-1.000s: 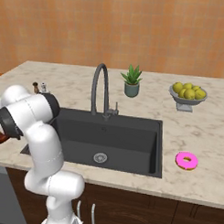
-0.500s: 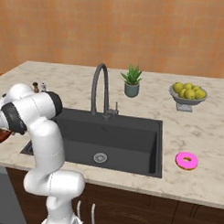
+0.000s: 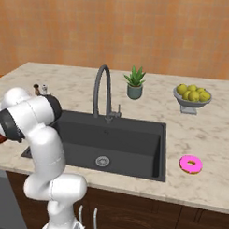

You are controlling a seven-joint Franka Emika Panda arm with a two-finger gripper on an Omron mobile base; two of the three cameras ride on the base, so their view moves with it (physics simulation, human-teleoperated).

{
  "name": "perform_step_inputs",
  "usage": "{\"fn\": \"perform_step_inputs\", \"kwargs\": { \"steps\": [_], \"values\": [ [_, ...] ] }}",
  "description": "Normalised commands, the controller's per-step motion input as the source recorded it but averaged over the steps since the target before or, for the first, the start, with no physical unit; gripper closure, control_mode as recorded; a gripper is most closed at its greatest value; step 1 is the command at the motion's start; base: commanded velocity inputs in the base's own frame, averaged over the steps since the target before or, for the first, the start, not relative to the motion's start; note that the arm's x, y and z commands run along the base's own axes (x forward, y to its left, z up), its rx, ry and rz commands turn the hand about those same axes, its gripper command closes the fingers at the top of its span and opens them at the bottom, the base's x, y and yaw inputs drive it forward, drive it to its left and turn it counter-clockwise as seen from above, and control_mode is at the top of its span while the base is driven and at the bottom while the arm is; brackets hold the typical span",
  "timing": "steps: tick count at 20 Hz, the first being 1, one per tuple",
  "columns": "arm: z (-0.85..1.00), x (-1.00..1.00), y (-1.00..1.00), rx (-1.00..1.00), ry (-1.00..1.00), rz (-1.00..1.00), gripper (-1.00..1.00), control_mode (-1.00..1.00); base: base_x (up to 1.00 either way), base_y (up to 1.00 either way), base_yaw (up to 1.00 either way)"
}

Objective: Pick the avocado from the sink and place it in the bowl. Then pick the bowl and place it in the microwave. Then close the microwave door and press the start button.

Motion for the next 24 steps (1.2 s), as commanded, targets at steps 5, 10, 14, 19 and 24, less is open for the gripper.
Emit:
{"fn": "perform_step_inputs", "kwargs": {
  "steps": [5,10,14,19,24],
  "values": [
    [0.26,-0.22,-0.15,0.00,0.00,-0.34,1.00,-1.00,0.00,0.00,0.00],
    [0.57,-0.24,-0.10,0.15,0.00,-0.32,1.00,-1.00,0.00,0.00,0.00],
    [0.45,-0.11,0.00,0.30,-0.20,-0.29,1.00,-1.00,0.00,0.00,0.00],
    [0.54,-0.19,0.00,0.17,-0.24,-0.25,1.00,-1.00,0.00,0.00,0.00],
    [0.82,-0.39,-0.19,0.06,-0.07,-0.23,1.00,-1.00,0.00,0.00,0.00]
  ]
}}
